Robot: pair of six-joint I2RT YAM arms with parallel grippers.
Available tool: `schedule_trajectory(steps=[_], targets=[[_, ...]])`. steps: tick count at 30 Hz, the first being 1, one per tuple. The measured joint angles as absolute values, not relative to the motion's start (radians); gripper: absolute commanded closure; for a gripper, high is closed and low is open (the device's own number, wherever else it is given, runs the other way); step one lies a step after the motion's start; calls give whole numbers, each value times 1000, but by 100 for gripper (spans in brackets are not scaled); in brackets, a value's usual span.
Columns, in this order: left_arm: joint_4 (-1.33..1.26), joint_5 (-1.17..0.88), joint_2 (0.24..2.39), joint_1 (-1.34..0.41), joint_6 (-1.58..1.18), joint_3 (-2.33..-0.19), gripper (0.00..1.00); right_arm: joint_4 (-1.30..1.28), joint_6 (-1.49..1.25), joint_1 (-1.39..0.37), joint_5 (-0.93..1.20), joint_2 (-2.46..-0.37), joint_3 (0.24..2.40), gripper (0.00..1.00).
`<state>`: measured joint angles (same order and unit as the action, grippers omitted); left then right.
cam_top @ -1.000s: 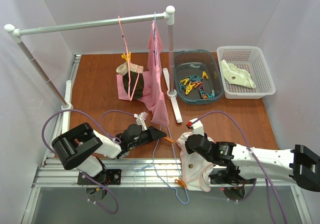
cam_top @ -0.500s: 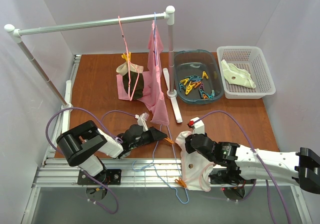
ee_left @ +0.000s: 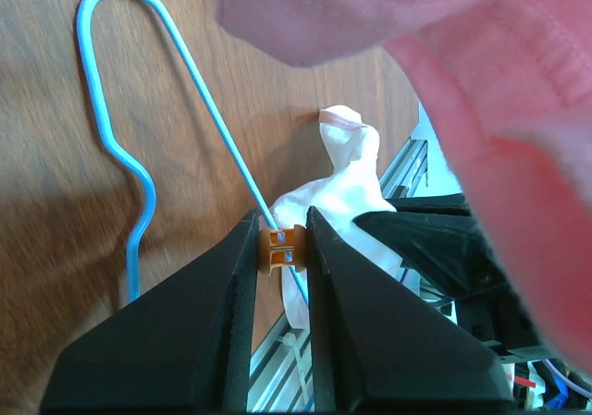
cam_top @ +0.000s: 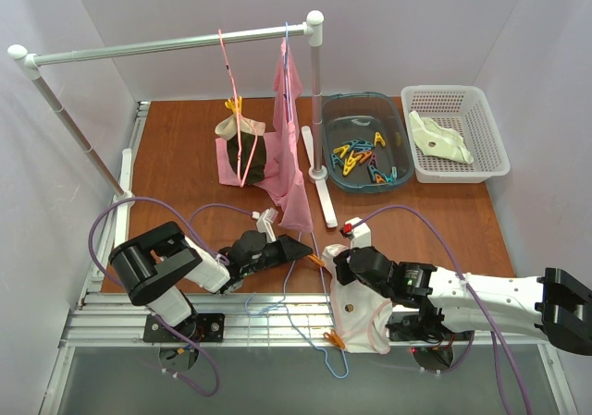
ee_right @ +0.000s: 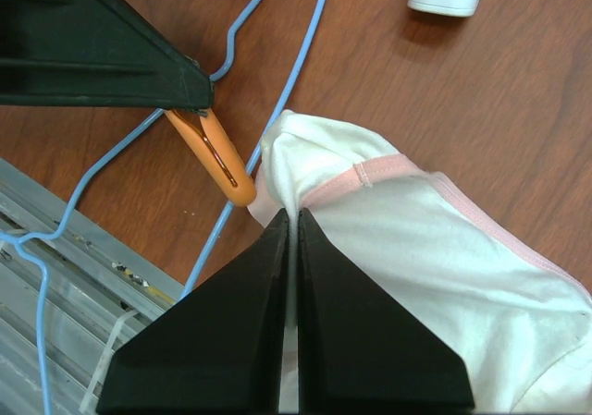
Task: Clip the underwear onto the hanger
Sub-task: Clamp the underwear onto the hanger.
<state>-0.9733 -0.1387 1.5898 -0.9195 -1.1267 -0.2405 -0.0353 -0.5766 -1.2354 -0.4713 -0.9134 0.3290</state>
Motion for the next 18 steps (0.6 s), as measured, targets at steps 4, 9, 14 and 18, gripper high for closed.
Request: schedule_trajectory(steps=[4, 9, 14, 18], targets=[[-977, -139, 1590, -922, -1127, -241, 83, -24, -576, -1235, -468, -913, 329, 99], [-1006, -137, 1599, -940, -1137, -240, 81, -22, -577, -1235, -468, -913, 329, 99], [-1041, -127, 1620, -970, -1150, -237, 81, -22, -584, -1235, -469, -913, 329, 99], [-1058, -117, 1635, -981, -1160, -232, 81, -24, -600, -1235, -476, -913, 329, 99]])
